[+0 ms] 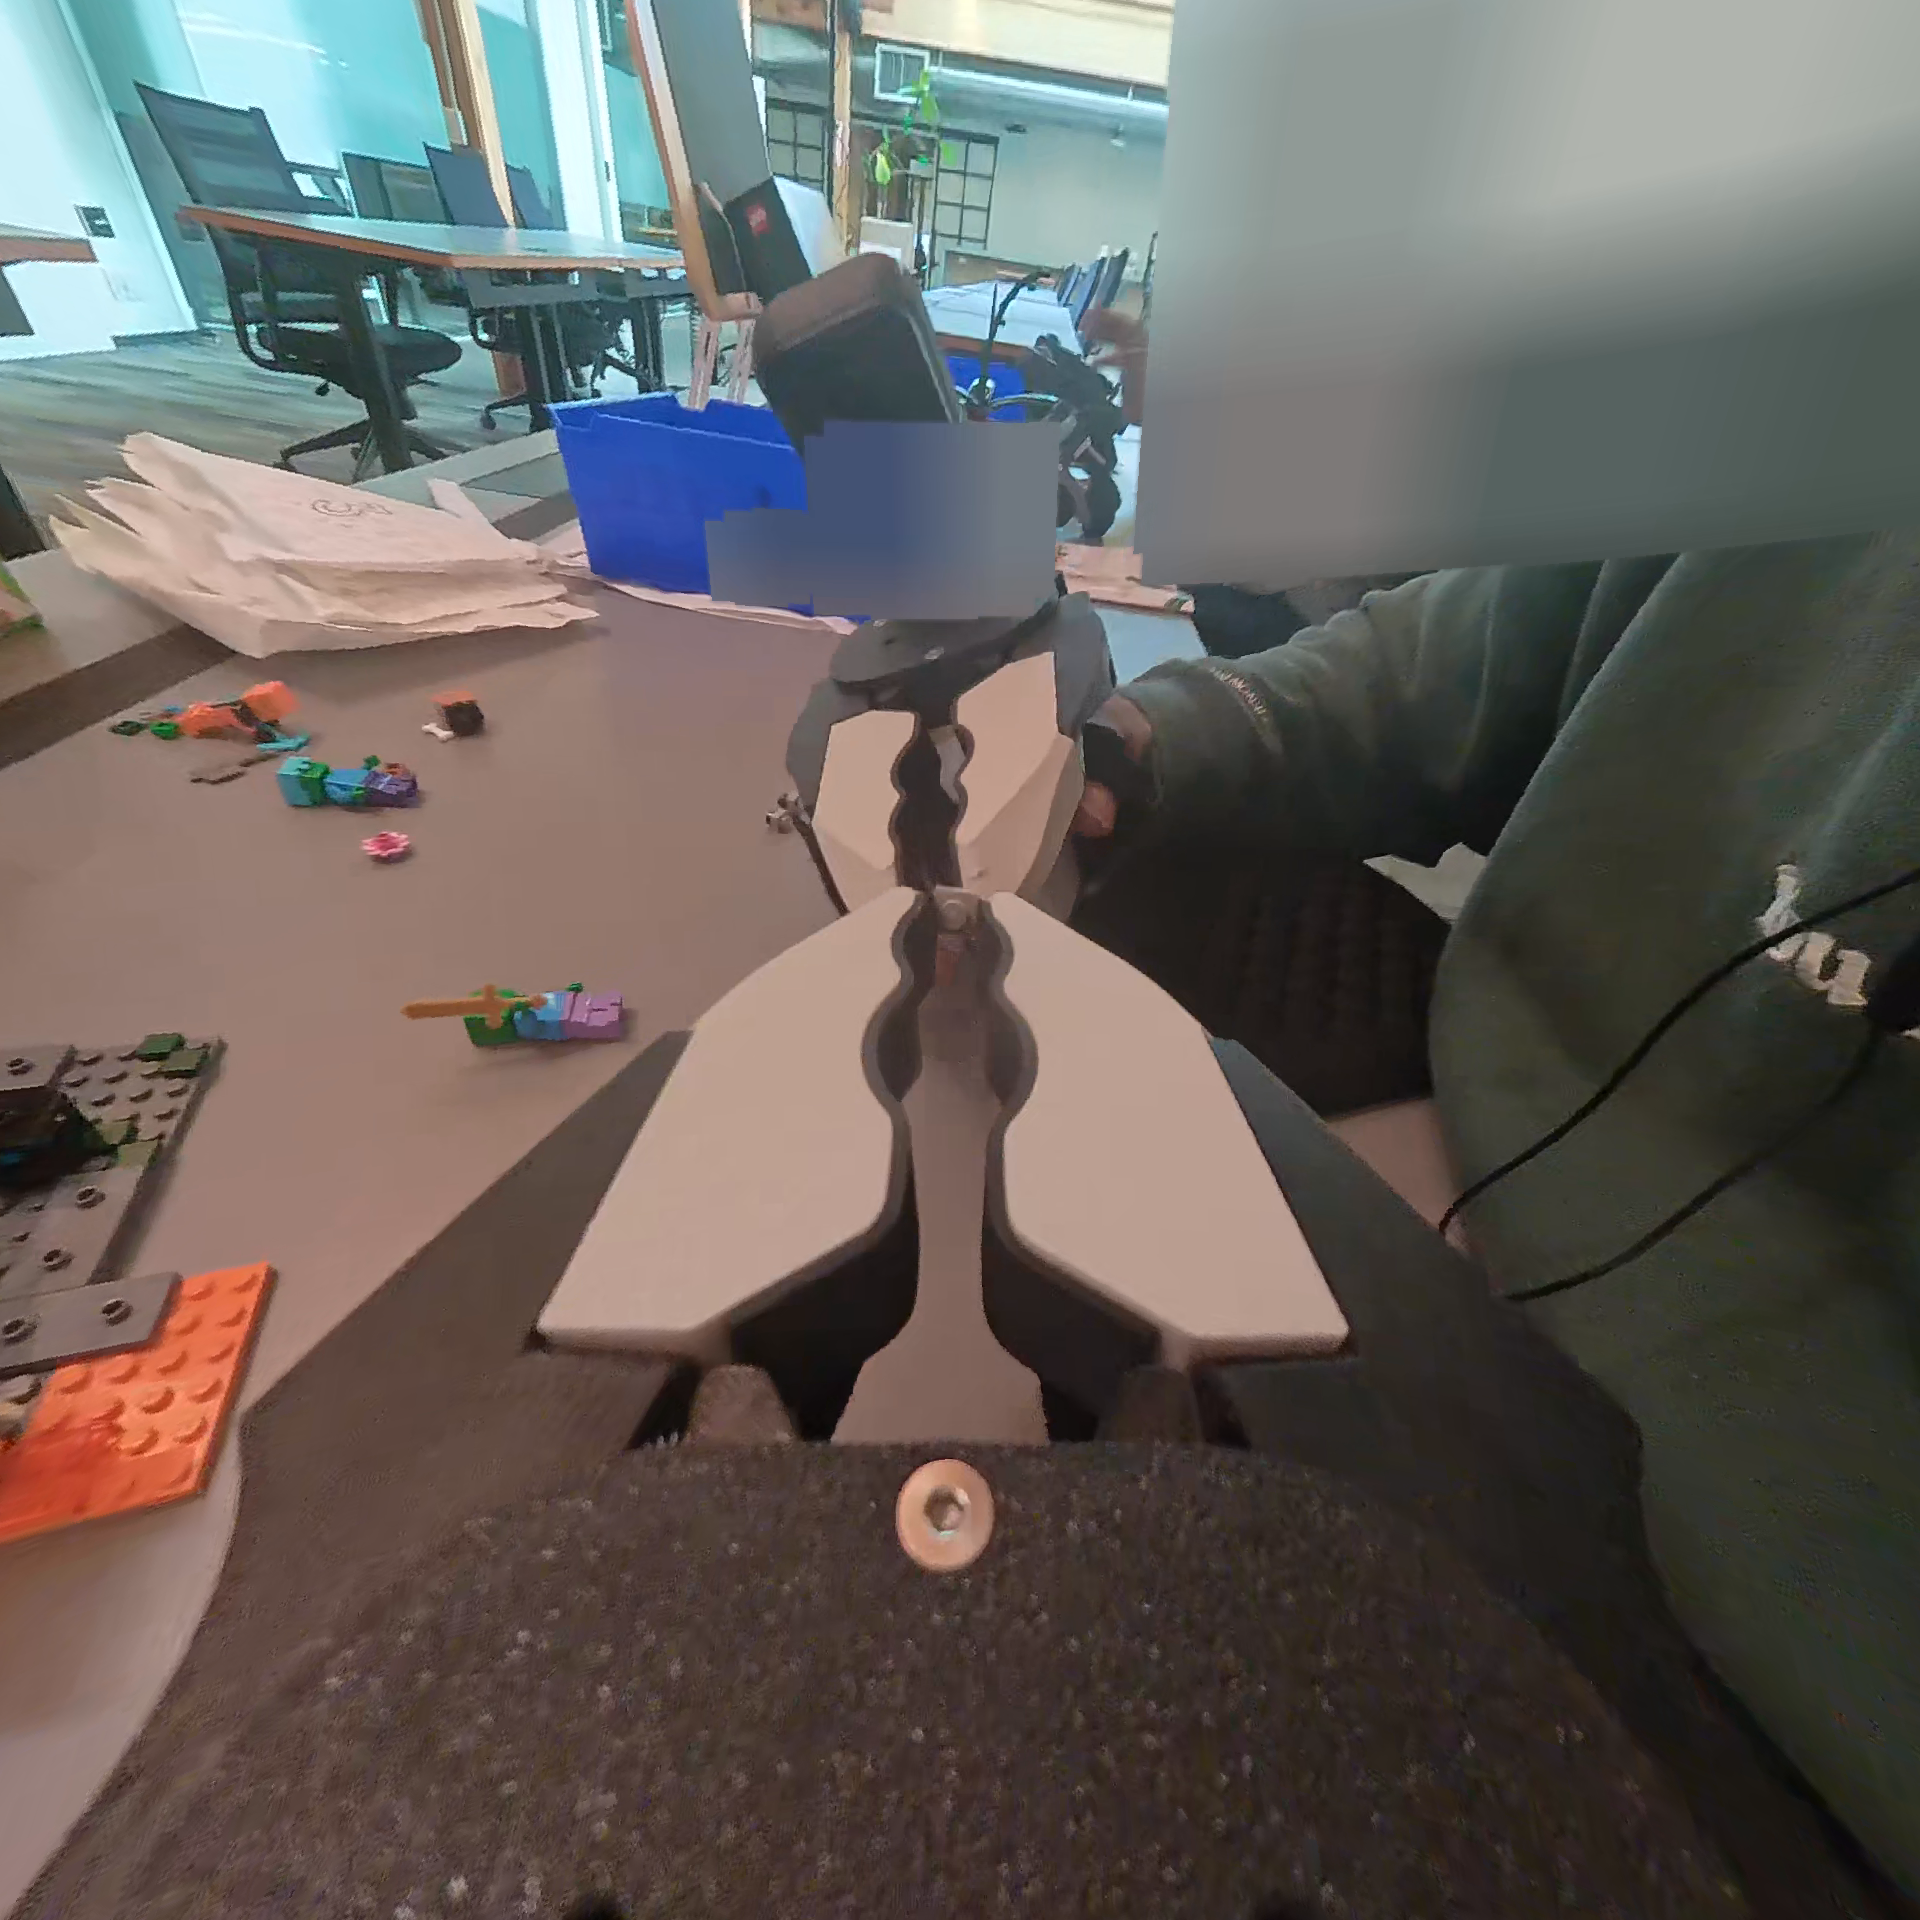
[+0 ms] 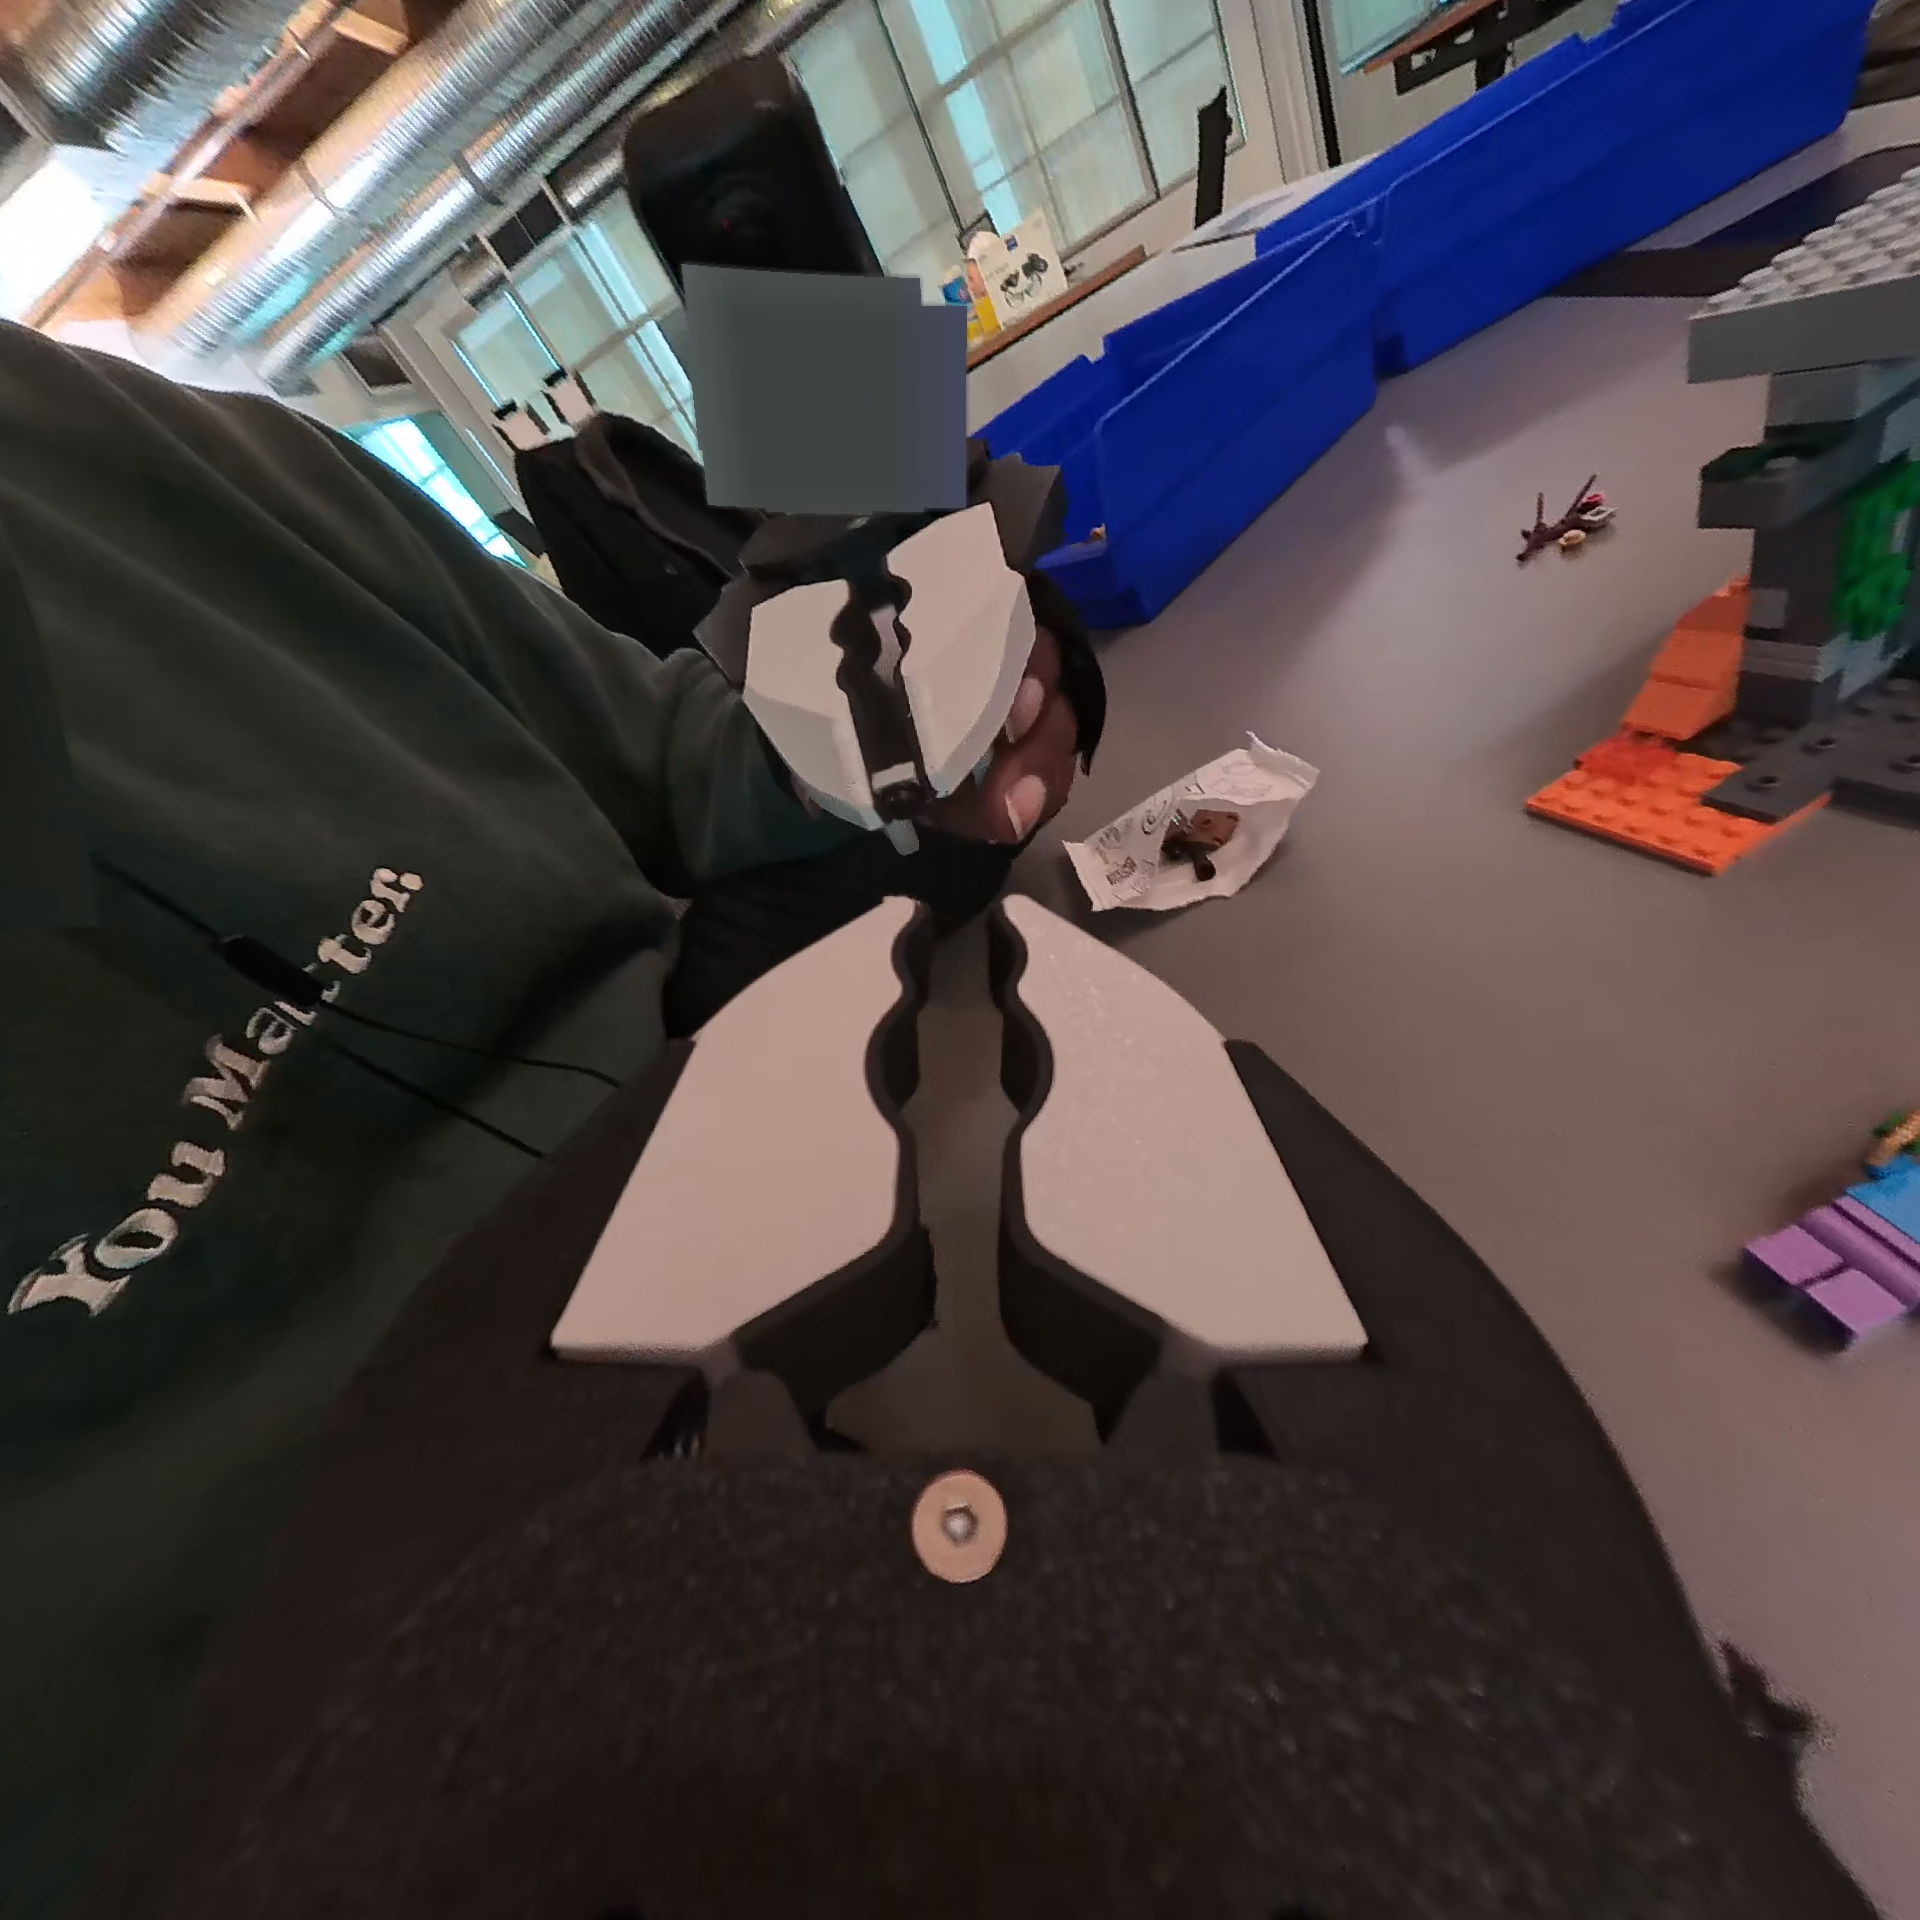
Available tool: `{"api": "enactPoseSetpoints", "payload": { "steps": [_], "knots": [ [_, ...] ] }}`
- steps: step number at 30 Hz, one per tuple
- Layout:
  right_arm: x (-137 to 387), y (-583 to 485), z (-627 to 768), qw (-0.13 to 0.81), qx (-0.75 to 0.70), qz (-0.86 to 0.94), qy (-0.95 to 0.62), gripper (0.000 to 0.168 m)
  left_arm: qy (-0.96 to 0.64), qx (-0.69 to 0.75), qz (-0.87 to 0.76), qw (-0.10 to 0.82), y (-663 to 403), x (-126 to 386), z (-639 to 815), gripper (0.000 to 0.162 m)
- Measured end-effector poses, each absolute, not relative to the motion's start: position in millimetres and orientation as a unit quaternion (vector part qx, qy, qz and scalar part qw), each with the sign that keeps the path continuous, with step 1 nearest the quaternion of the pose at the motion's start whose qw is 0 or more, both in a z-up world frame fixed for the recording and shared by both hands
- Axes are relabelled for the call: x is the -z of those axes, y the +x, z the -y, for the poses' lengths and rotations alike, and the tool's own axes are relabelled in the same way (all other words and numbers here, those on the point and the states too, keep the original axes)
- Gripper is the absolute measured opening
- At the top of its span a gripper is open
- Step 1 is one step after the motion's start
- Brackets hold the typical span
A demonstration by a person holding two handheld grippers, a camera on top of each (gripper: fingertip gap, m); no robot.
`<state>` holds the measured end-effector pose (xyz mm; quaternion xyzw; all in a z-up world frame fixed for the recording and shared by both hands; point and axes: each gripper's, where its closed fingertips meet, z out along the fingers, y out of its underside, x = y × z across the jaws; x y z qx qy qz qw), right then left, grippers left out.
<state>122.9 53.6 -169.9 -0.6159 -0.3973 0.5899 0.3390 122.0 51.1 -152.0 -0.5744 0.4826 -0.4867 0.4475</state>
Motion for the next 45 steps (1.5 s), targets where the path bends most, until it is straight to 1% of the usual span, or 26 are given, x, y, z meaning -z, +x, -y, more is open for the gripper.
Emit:
{"api": "enactPoseSetpoints", "payload": {
  "steps": [3,10,25,33,39,45],
  "knots": [
    [162.0,122.9,-53.6,0.363,-0.596,0.395,-0.598,0.012,-0.571,0.518,-0.469,0.431,122.1,148.3,-47.8,0.007],
    [144.7,122.8,-48.9,0.476,-0.528,0.441,-0.548,0.011,-0.568,0.587,-0.429,0.386,122.7,141.4,-44.0,0.007],
    [146.9,117.7,-43.3,0.558,-0.422,0.497,-0.513,0.014,-0.579,0.629,-0.399,0.33,127.4,144.7,-41.2,0.007],
    [151.7,117.4,-46.7,0.616,-0.314,0.533,-0.488,0.014,-0.587,0.647,-0.387,0.295,129.6,148.8,-38.8,0.007],
    [152.2,117.0,-46.8,0.64,-0.267,0.546,-0.471,0.014,-0.592,0.653,-0.38,0.281,130.1,151.4,-38.9,0.007],
    [151.8,117.4,-47.8,0.648,-0.252,0.548,-0.466,0.017,-0.595,0.655,-0.376,0.274,129.8,152.5,-39.4,0.007]
  ]
}}
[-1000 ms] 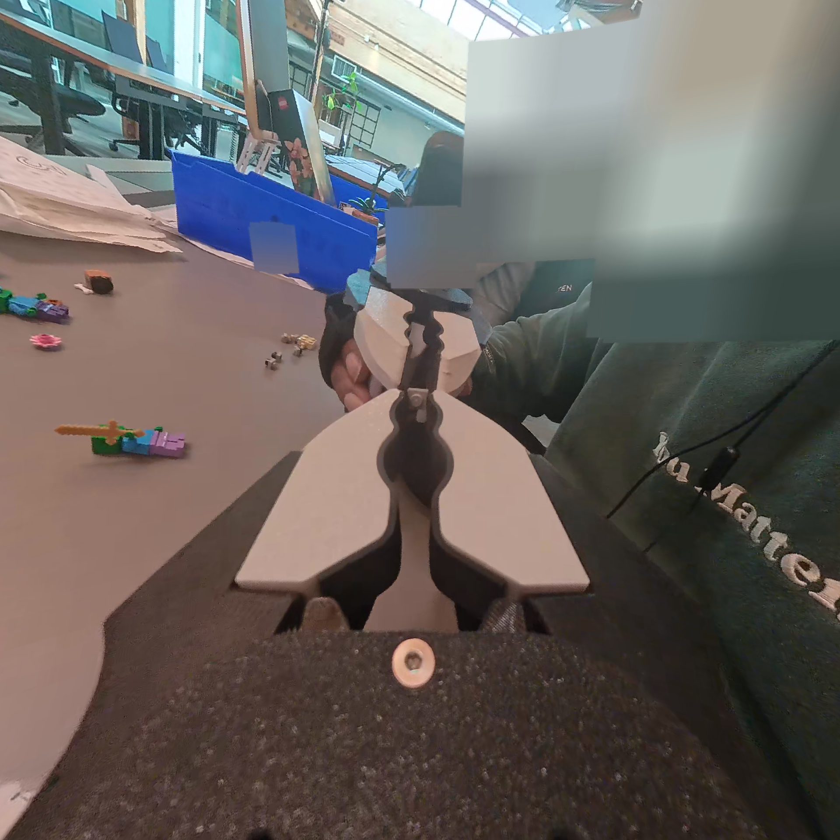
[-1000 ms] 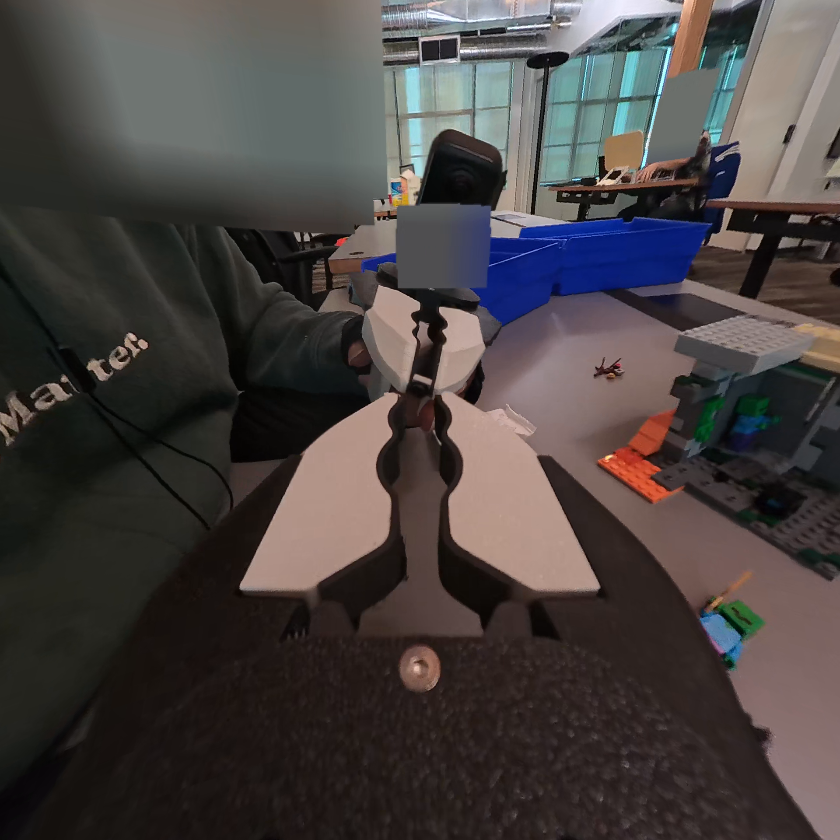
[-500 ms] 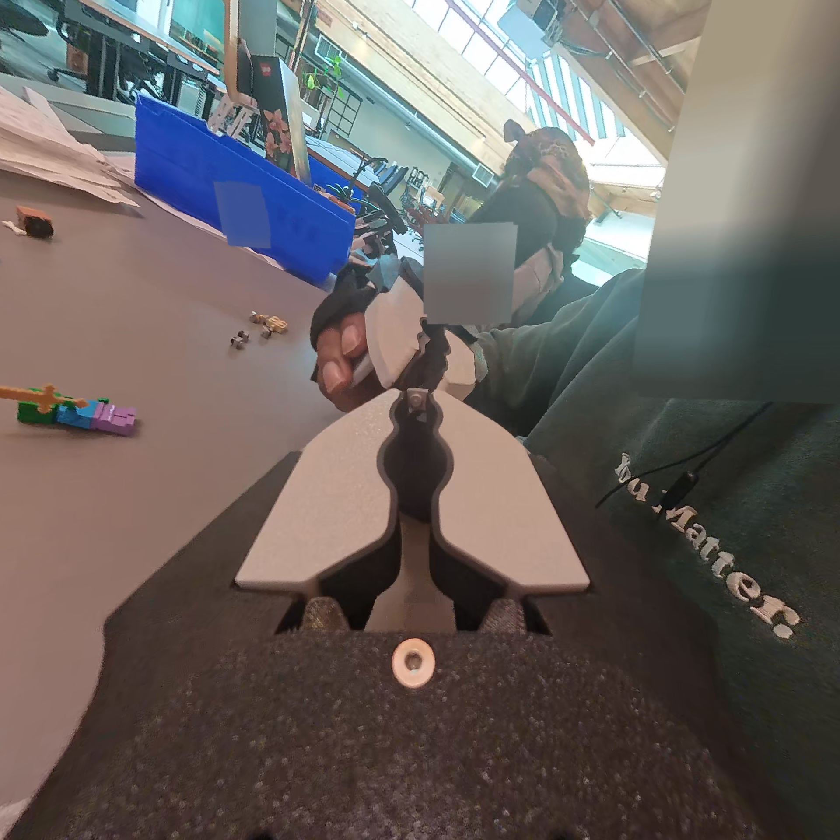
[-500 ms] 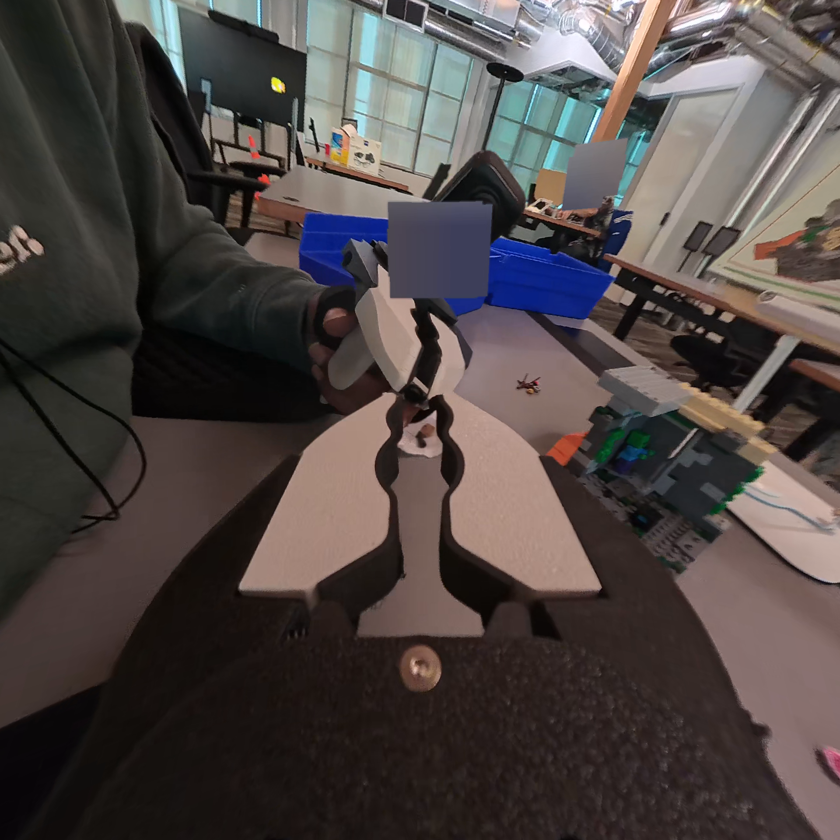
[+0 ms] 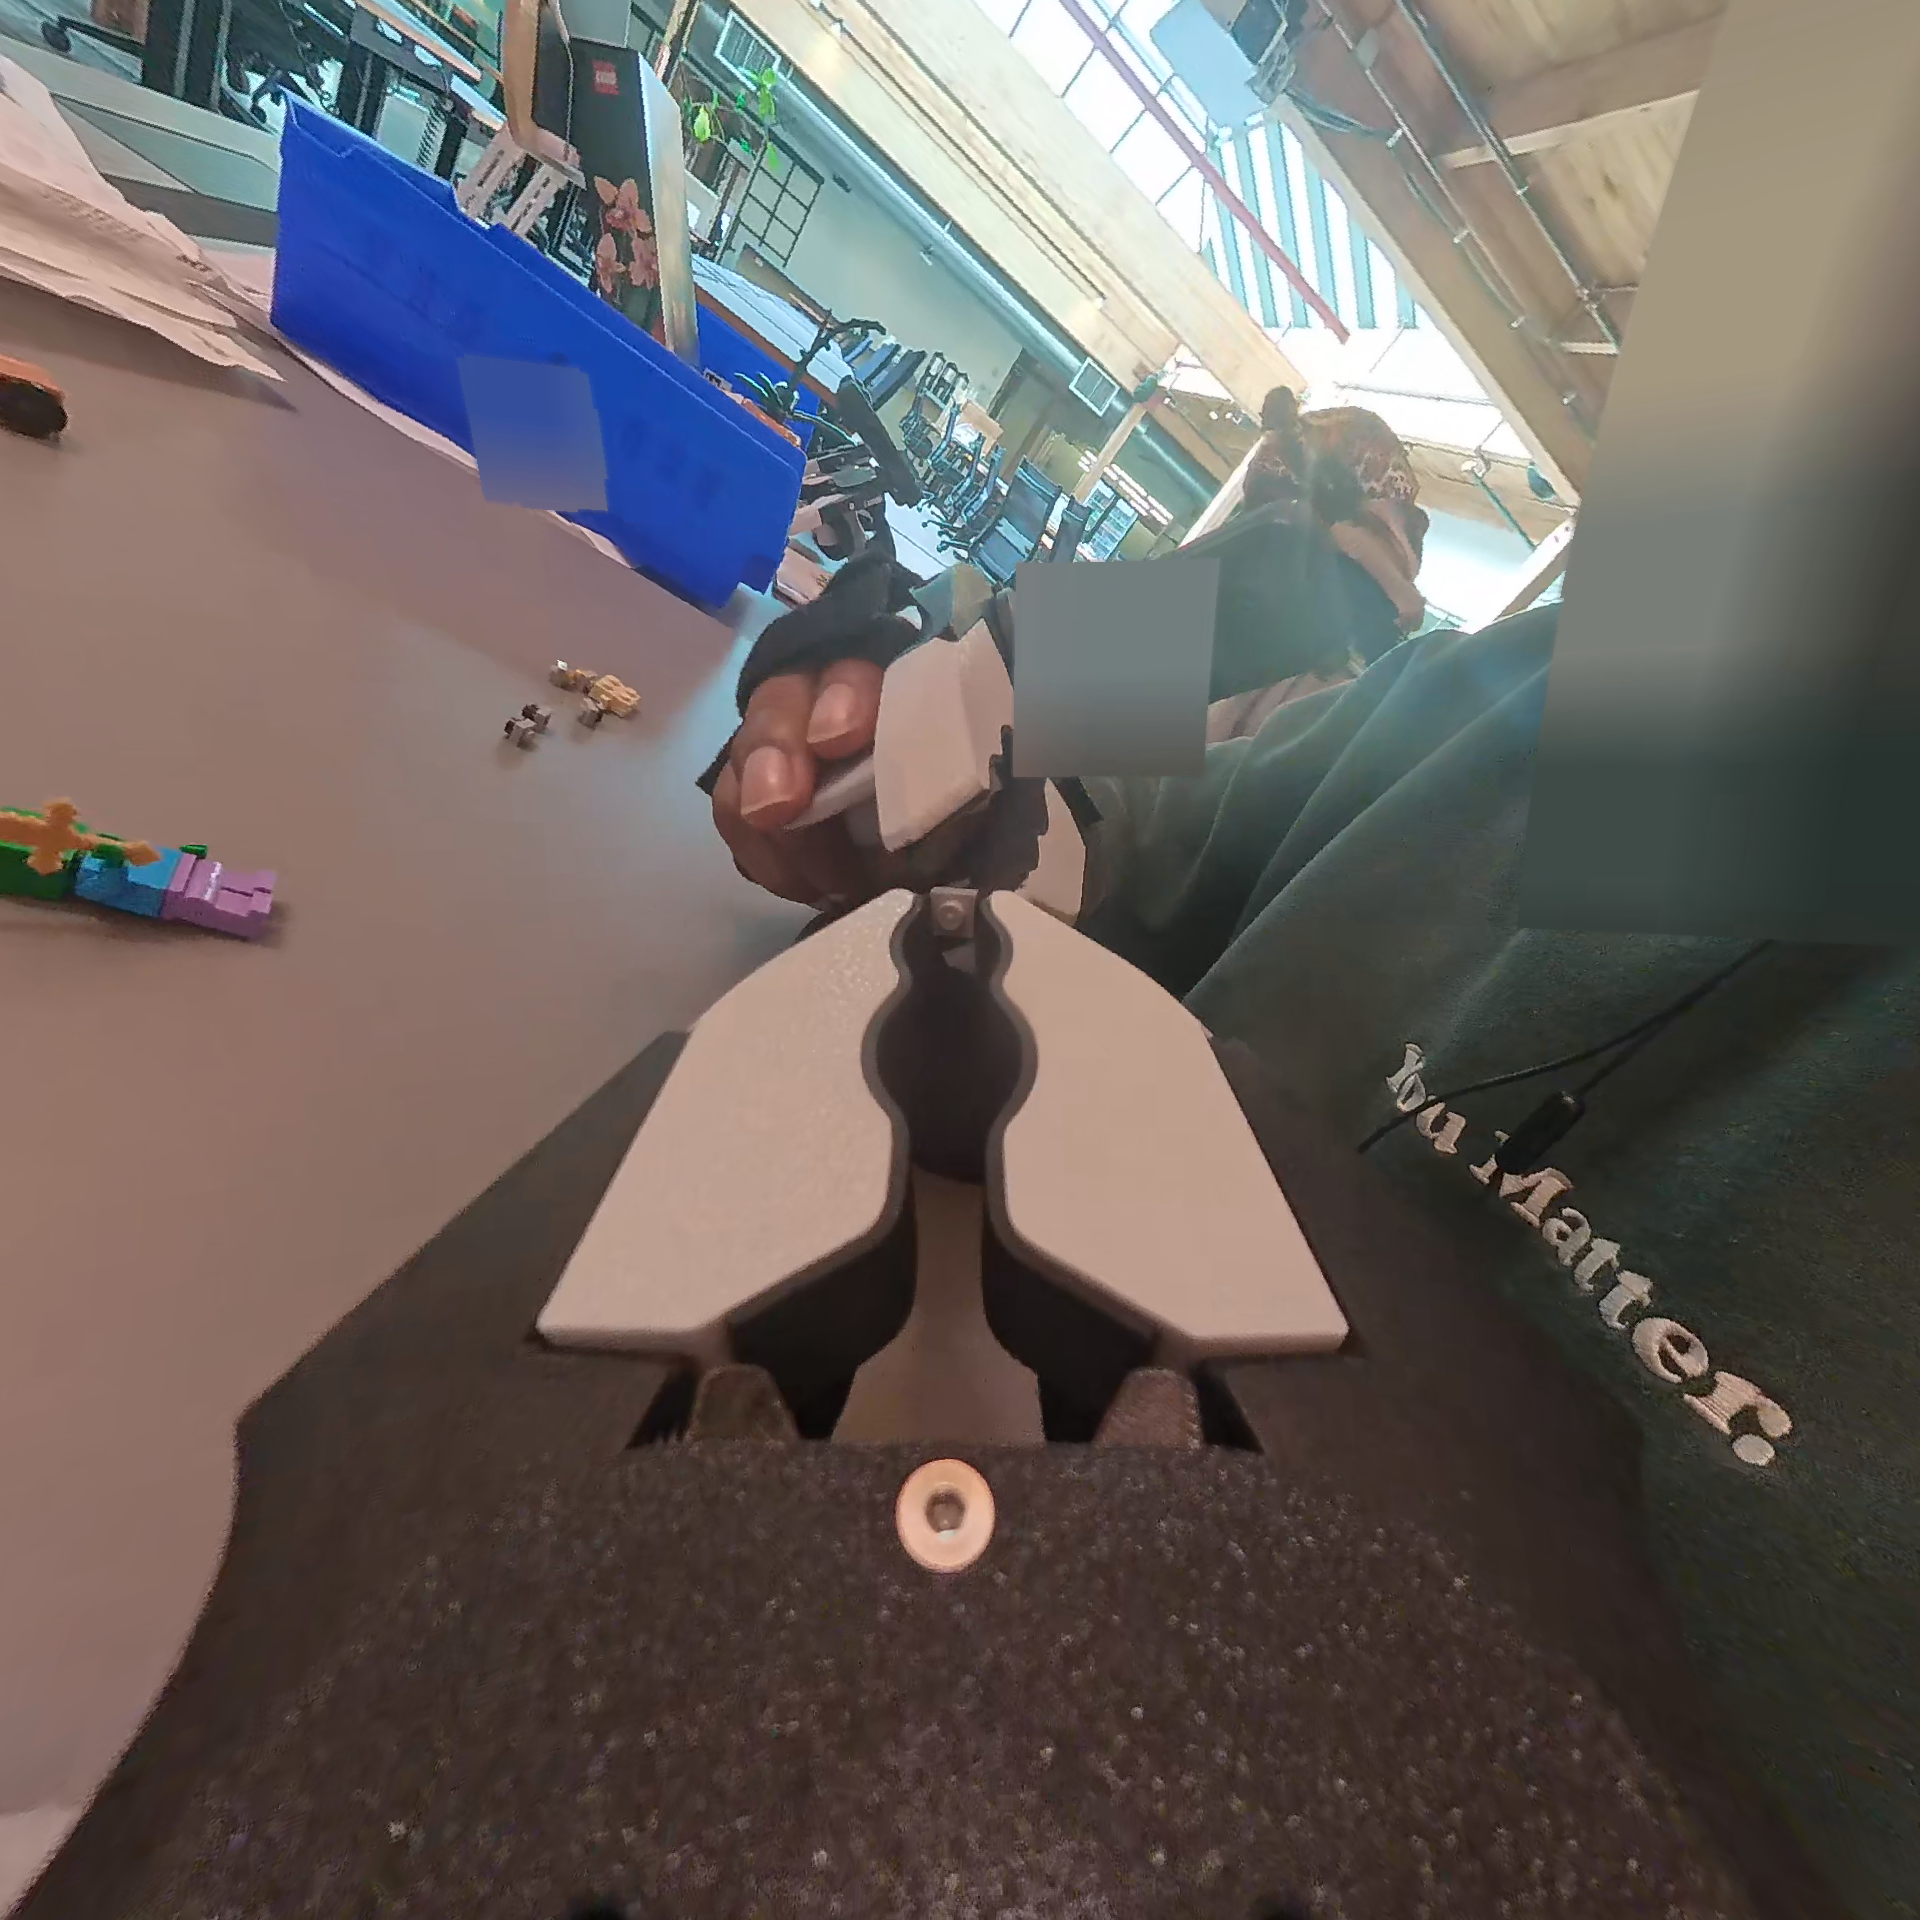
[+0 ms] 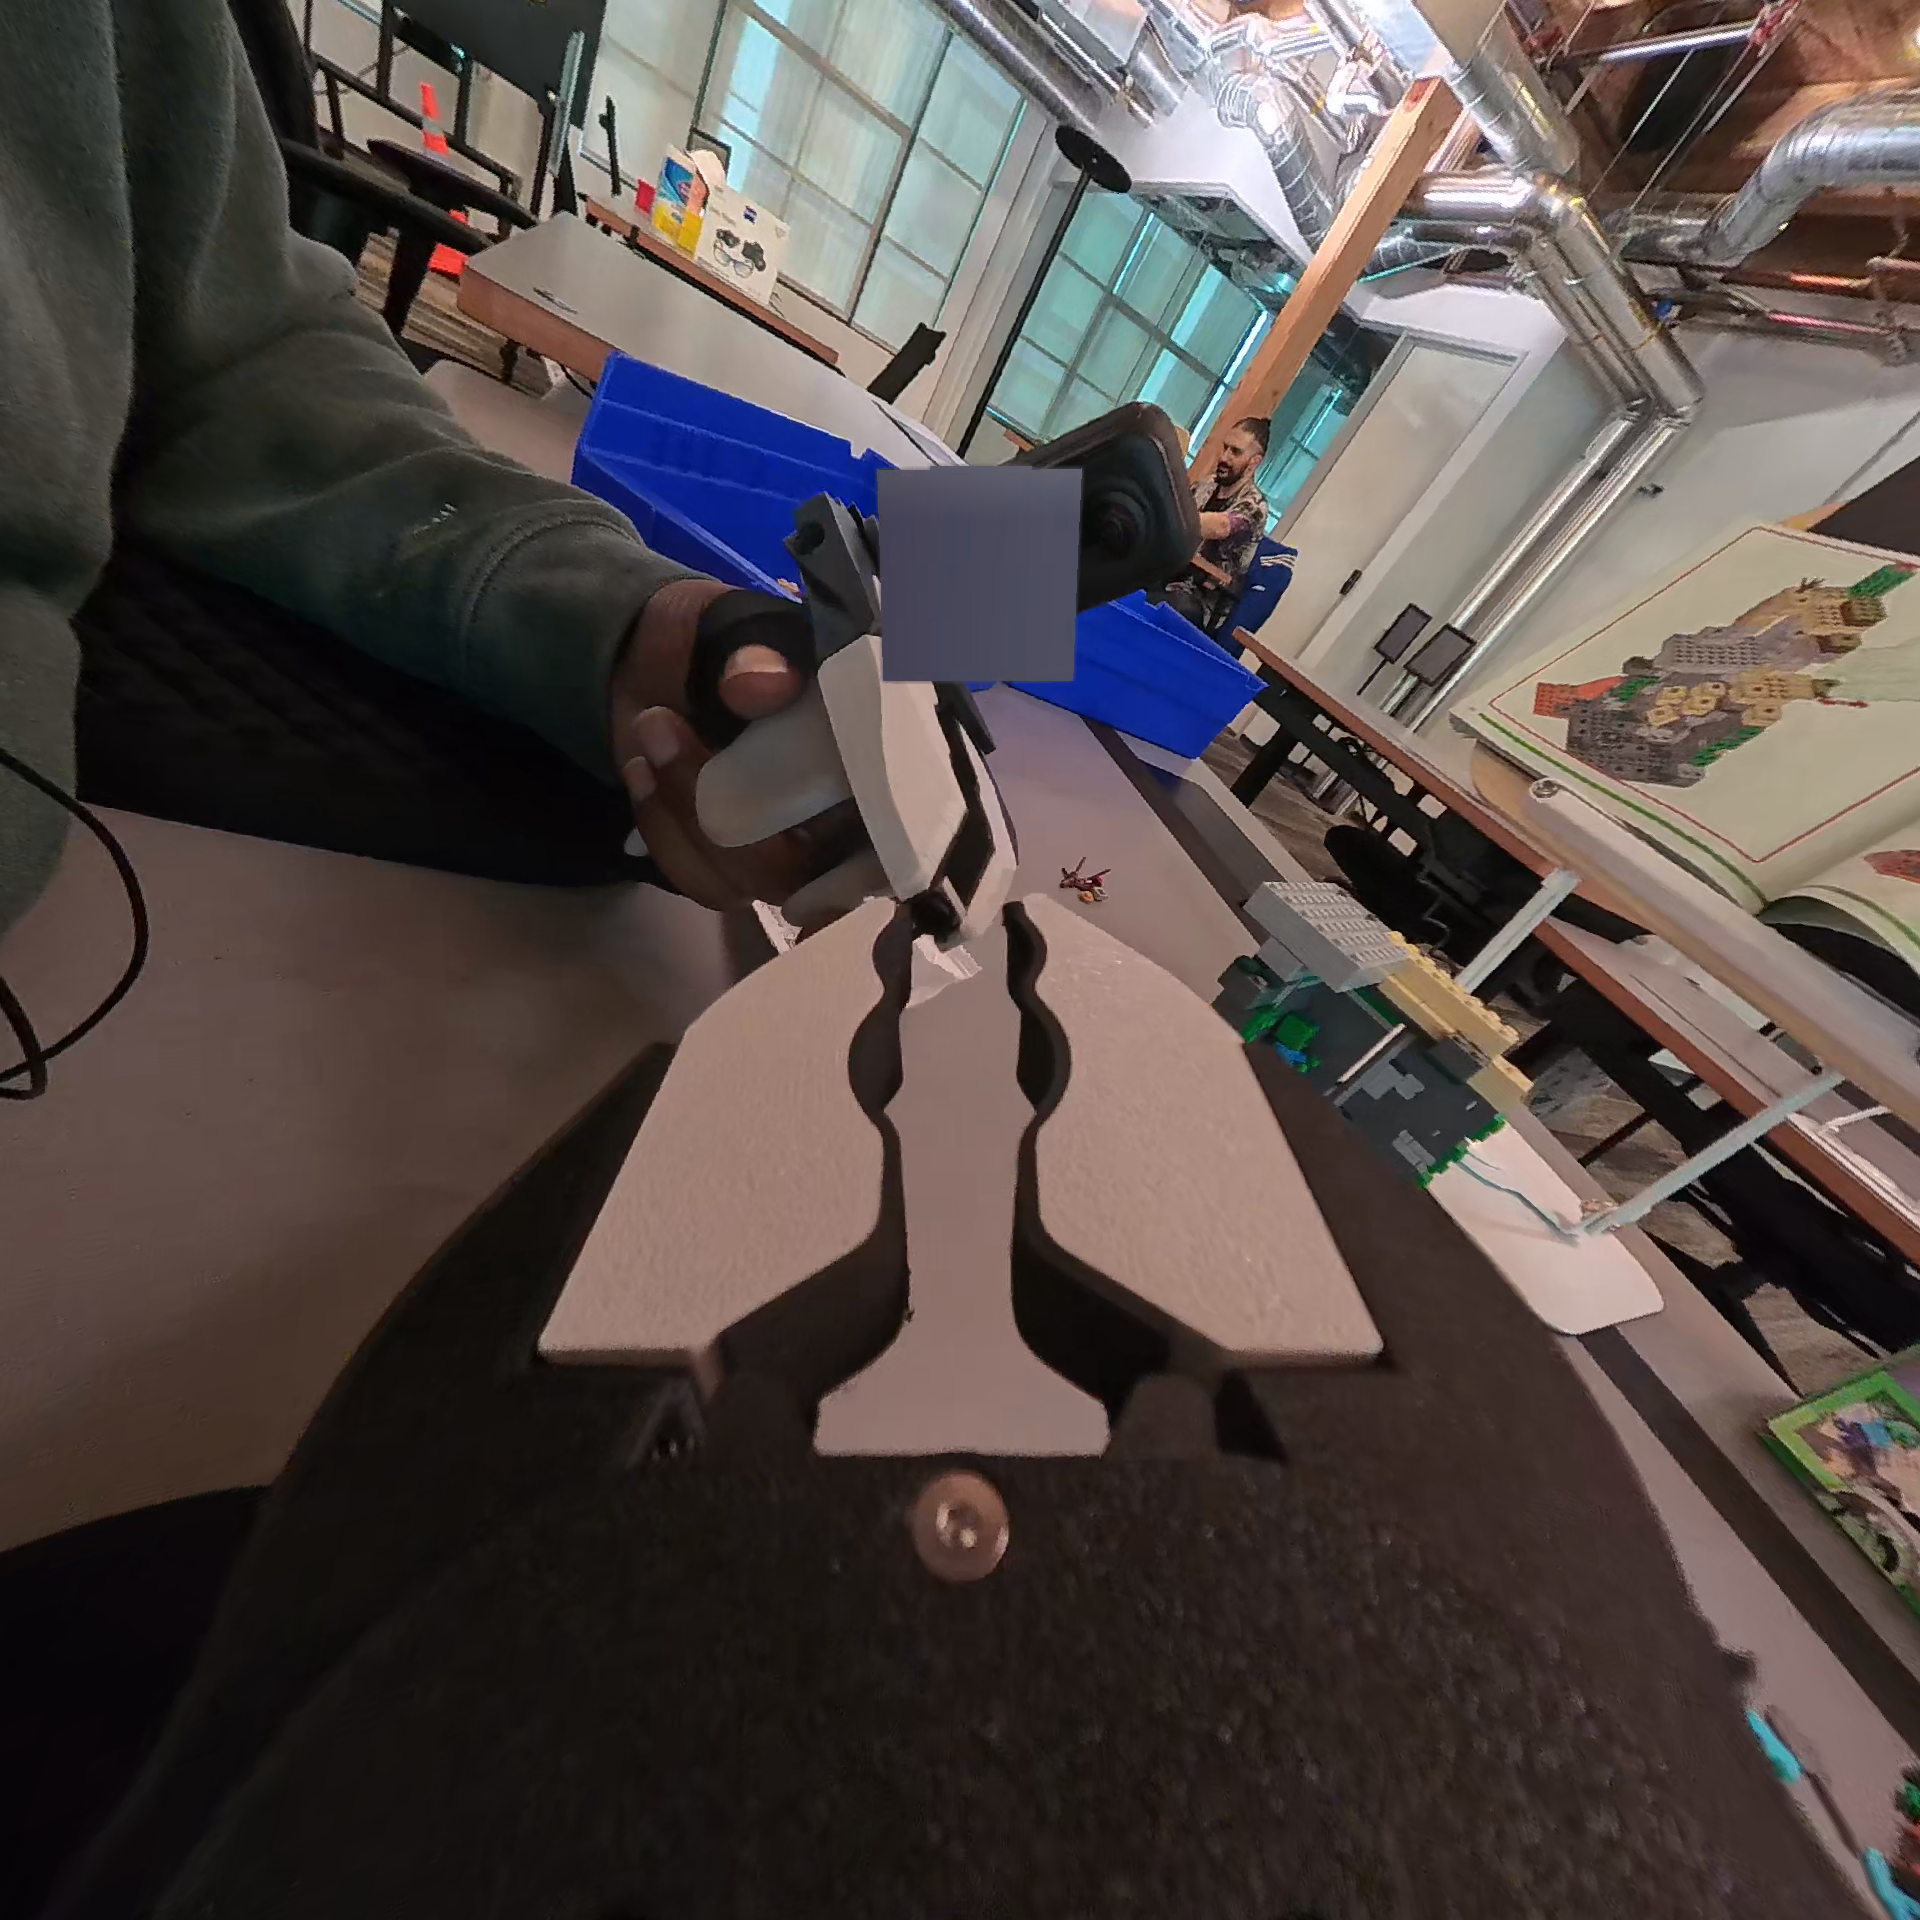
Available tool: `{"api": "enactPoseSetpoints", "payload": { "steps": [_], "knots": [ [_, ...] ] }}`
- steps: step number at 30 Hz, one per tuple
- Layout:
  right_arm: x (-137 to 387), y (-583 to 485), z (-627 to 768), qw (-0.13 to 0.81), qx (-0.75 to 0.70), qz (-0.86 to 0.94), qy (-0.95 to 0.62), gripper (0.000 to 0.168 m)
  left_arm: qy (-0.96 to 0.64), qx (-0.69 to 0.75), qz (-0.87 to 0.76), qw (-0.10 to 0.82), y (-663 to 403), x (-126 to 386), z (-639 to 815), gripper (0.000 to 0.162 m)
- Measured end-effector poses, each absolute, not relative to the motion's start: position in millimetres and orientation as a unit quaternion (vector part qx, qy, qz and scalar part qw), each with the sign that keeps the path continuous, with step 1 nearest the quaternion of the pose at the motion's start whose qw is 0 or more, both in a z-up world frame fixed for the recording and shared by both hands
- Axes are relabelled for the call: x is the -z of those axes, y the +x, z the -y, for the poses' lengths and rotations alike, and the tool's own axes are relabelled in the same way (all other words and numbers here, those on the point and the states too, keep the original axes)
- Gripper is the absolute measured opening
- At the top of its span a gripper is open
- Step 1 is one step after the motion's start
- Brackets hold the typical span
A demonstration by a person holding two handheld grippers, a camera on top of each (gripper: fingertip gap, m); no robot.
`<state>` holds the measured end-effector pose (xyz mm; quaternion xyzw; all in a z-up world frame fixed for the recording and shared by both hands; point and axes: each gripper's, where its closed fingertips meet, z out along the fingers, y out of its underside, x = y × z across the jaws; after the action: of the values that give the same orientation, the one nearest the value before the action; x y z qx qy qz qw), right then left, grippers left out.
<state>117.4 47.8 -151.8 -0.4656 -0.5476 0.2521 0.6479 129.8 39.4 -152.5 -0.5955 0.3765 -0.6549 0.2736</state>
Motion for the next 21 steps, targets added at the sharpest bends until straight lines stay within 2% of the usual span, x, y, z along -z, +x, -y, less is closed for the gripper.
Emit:
{"api": "enactPoseSetpoints", "payload": {
  "steps": [7,13,17,21],
  "knots": [
    [153.4,115.2,-43.7,0.665,-0.202,0.57,-0.439,0.008,-0.595,0.66,-0.375,0.263,130.1,153.5,-37.8,0.007],
    [158.8,122.0,-57.7,0.629,-0.25,0.543,-0.497,0.008,-0.601,0.632,-0.381,0.306,126.9,155.2,-48.0,0.009],
    [174.3,147.7,-95.4,0.587,-0.193,0.532,-0.579,0.008,-0.609,0.594,-0.382,0.36,121.4,153.7,-62.4,0.01],
    [200.8,210.2,-132.6,0.457,-0.142,0.525,-0.704,0.008,-0.622,0.537,-0.411,0.395,122.8,163.3,-67.2,0.009]
  ]
}}
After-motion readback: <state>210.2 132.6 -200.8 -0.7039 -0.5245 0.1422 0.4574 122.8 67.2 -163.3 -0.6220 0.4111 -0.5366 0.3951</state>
